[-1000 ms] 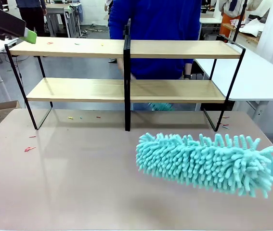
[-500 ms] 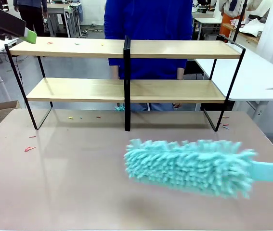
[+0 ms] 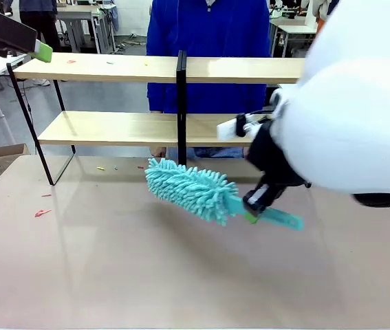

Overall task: Clean the shelves.
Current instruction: Clean another randomly selected level of the Shelf with the Duster.

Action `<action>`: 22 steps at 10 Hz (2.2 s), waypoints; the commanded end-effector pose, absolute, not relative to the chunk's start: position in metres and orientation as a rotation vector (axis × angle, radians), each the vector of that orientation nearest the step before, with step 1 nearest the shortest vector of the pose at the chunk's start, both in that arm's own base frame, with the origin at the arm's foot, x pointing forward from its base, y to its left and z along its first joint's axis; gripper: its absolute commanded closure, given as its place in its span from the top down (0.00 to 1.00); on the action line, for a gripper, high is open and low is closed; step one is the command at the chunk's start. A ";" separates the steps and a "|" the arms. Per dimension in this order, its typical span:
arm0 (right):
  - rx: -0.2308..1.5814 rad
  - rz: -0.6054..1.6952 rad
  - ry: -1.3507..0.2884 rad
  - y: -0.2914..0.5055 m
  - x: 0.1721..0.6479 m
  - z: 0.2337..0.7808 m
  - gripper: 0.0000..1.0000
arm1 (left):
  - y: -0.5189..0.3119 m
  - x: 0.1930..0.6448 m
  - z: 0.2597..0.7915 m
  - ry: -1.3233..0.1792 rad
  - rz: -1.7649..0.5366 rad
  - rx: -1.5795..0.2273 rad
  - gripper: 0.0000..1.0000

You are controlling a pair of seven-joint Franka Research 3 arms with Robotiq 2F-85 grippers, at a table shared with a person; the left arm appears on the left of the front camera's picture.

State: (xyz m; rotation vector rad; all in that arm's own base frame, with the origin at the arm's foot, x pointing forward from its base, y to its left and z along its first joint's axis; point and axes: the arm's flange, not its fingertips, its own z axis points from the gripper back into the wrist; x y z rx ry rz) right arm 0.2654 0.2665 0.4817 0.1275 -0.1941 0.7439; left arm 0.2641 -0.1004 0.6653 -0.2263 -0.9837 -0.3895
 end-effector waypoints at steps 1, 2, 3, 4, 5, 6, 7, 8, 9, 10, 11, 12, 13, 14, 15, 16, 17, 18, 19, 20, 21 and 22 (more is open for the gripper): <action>0.112 0.733 -0.232 0.255 0.249 0.496 0.12 | -0.100 0.263 0.666 -0.986 -0.388 -0.219 1.00; 0.112 0.733 -0.232 0.255 0.249 0.496 0.12 | -0.100 0.263 0.666 -0.986 -0.388 -0.219 1.00; 0.132 0.752 -0.177 0.266 0.274 0.478 0.12 | -0.100 0.263 0.666 -0.986 -0.388 -0.219 1.00; 0.034 0.707 -0.233 0.280 0.277 0.475 0.12 | -0.100 0.263 0.666 -0.986 -0.388 -0.219 1.00; 0.015 0.727 -0.290 0.303 0.294 0.467 0.12 | -0.100 0.263 0.666 -0.986 -0.388 -0.219 1.00; 0.098 0.685 -0.360 0.320 0.314 0.458 0.12 | -0.100 0.263 0.666 -0.986 -0.388 -0.219 1.00; 0.087 0.578 -0.390 0.339 0.329 0.444 0.12 | -0.100 0.263 0.666 -0.986 -0.388 -0.219 1.00; 0.077 0.548 -0.389 0.354 0.332 0.432 0.12 | -0.100 0.263 0.666 -0.986 -0.388 -0.219 1.00; 0.054 0.491 -0.427 0.364 0.332 0.425 0.12 | -0.100 0.263 0.666 -0.986 -0.388 -0.219 1.00; 0.055 0.438 -0.444 0.377 0.332 0.418 0.12 | -0.100 0.263 0.666 -0.986 -0.388 -0.219 1.00; 0.029 0.468 -0.411 0.389 0.331 0.409 0.12 | -0.100 0.263 0.666 -0.986 -0.388 -0.219 1.00; 0.020 0.459 -0.393 0.398 0.337 0.399 0.12 | -0.100 0.263 0.666 -0.986 -0.388 -0.219 1.00; 0.025 0.467 -0.377 0.406 0.342 0.390 0.12 | -0.100 0.263 0.666 -0.986 -0.388 -0.219 1.00; 0.027 0.442 -0.379 0.412 0.349 0.382 0.12 | -0.100 0.263 0.666 -0.986 -0.388 -0.219 1.00; 0.028 0.433 -0.392 0.420 0.356 0.374 0.12 | -0.100 0.263 0.666 -0.986 -0.388 -0.219 1.00; 0.046 0.410 -0.407 0.429 0.366 0.364 0.12 | -0.100 0.263 0.666 -0.986 -0.388 -0.219 1.00; 0.039 0.382 -0.433 0.436 0.372 0.357 0.12 | -0.100 0.263 0.666 -0.986 -0.388 -0.219 1.00; 0.061 0.355 -0.450 0.440 0.377 0.352 0.12 | -0.100 0.263 0.666 -0.986 -0.388 -0.219 1.00; 0.062 0.344 -0.452 0.446 0.379 0.348 0.12 | -0.100 0.263 0.666 -0.986 -0.388 -0.219 1.00; 0.046 0.319 -0.465 0.450 0.379 0.346 0.12 | -0.100 0.263 0.666 -0.986 -0.388 -0.219 1.00; 0.029 0.304 -0.479 0.454 0.379 0.347 0.12 | -0.100 0.263 0.666 -0.986 -0.388 -0.219 1.00; 0.025 0.301 -0.491 0.455 0.383 0.347 0.12 | -0.100 0.263 0.666 -0.986 -0.388 -0.219 1.00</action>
